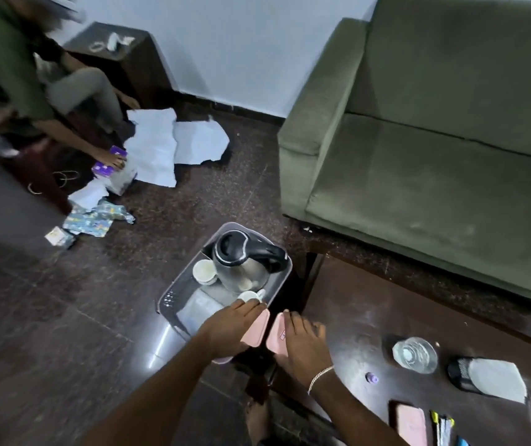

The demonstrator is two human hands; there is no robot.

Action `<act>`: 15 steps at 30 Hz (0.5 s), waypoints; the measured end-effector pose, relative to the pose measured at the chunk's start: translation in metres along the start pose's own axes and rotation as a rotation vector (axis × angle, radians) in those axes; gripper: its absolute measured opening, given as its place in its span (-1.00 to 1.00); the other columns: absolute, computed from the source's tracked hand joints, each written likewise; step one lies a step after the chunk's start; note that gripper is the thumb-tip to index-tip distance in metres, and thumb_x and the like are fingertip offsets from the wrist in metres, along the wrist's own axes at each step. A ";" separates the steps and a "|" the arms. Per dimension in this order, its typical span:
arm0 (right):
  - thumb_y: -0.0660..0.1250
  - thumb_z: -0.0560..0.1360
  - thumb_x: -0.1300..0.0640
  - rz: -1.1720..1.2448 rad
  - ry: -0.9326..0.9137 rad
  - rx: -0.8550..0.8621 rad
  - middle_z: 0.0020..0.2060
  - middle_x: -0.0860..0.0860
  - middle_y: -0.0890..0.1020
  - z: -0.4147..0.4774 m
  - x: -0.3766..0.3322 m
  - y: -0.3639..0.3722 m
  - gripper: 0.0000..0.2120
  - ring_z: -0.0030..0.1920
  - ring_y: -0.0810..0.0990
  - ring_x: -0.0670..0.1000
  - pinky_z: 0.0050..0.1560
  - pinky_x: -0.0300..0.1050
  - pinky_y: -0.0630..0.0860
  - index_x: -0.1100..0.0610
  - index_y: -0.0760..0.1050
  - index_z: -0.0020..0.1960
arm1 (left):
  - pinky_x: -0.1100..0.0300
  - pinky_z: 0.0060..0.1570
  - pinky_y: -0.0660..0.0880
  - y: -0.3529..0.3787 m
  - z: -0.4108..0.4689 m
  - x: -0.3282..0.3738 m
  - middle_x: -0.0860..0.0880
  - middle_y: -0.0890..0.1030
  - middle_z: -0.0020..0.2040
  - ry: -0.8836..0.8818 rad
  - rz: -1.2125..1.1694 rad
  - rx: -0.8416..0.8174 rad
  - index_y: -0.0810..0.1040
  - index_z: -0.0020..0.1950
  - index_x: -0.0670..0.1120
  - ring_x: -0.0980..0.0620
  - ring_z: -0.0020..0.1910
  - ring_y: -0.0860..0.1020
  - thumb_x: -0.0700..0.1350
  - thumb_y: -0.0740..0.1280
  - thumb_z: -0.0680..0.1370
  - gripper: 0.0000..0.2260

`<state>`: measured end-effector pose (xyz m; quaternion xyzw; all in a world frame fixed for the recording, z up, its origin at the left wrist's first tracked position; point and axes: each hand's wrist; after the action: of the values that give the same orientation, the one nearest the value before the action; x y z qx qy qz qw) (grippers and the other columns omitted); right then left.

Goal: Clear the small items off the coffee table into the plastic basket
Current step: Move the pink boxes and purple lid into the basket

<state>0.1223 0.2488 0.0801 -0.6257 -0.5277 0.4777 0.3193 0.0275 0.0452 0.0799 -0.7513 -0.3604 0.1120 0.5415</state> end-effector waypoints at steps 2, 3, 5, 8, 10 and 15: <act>0.44 0.16 -0.25 0.034 -0.037 -0.002 0.16 0.08 0.61 0.006 -0.028 0.000 -0.15 0.10 0.59 0.09 -0.01 0.13 0.48 0.19 0.48 0.34 | 0.03 0.40 0.41 -0.004 -0.022 -0.019 -0.08 0.30 0.54 -0.037 -0.015 -0.043 0.14 0.61 -0.09 -0.12 0.41 0.37 0.03 0.50 0.39 -0.11; 0.41 0.19 -0.27 0.048 -0.058 0.000 0.15 0.08 0.61 0.010 -0.042 0.000 -0.17 0.09 0.58 0.10 0.01 0.13 0.45 0.19 0.48 0.33 | 0.01 0.34 0.46 -0.005 -0.031 -0.030 -0.06 0.30 0.53 -0.063 -0.032 -0.059 0.14 0.61 -0.07 -0.11 0.38 0.38 0.02 0.51 0.38 -0.11; 0.37 0.24 -0.32 0.074 -0.084 0.007 0.11 0.06 0.61 0.020 -0.066 0.004 -0.19 0.04 0.58 0.10 0.03 0.12 0.35 0.18 0.48 0.32 | -0.02 0.27 0.50 -0.005 -0.043 -0.049 -0.03 0.33 0.50 -0.100 -0.066 -0.077 0.17 0.59 -0.05 -0.10 0.34 0.42 0.00 0.52 0.37 -0.13; 0.36 0.24 -0.32 0.066 -0.108 -0.003 0.12 0.04 0.58 0.035 -0.093 0.012 -0.21 0.03 0.55 0.10 0.00 0.11 0.29 0.11 0.43 0.33 | 0.05 0.28 0.44 0.001 -0.050 -0.071 -0.05 0.34 0.48 -0.110 -0.110 -0.095 0.20 0.58 -0.05 -0.09 0.33 0.45 -0.03 0.46 0.42 -0.22; 0.35 0.22 -0.30 0.051 -0.102 -0.023 0.13 0.05 0.56 0.044 -0.104 0.019 -0.23 0.04 0.54 0.13 0.00 0.14 0.35 0.07 0.41 0.32 | 0.06 0.29 0.42 0.007 -0.050 -0.083 -0.08 0.34 0.47 -0.112 -0.133 -0.111 0.20 0.58 -0.07 -0.10 0.34 0.48 -0.06 0.44 0.43 -0.23; 0.38 0.23 -0.31 0.007 -0.072 -0.086 0.11 0.07 0.58 0.058 -0.118 0.041 -0.28 0.05 0.51 0.17 -0.03 0.18 0.45 0.06 0.43 0.27 | -0.07 0.25 0.52 0.025 -0.046 -0.103 -0.10 0.24 0.53 -0.182 -0.145 -0.159 0.13 0.60 0.02 -0.23 0.28 0.53 -0.10 0.51 0.44 -0.17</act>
<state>0.0836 0.1193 0.0542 -0.6232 -0.5564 0.4780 0.2714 -0.0095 -0.0610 0.0526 -0.7505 -0.4692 0.1111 0.4519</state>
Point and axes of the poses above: each hand's wrist, its own z-axis towards the middle knuckle, its own y-axis out of the palm, x = y × z
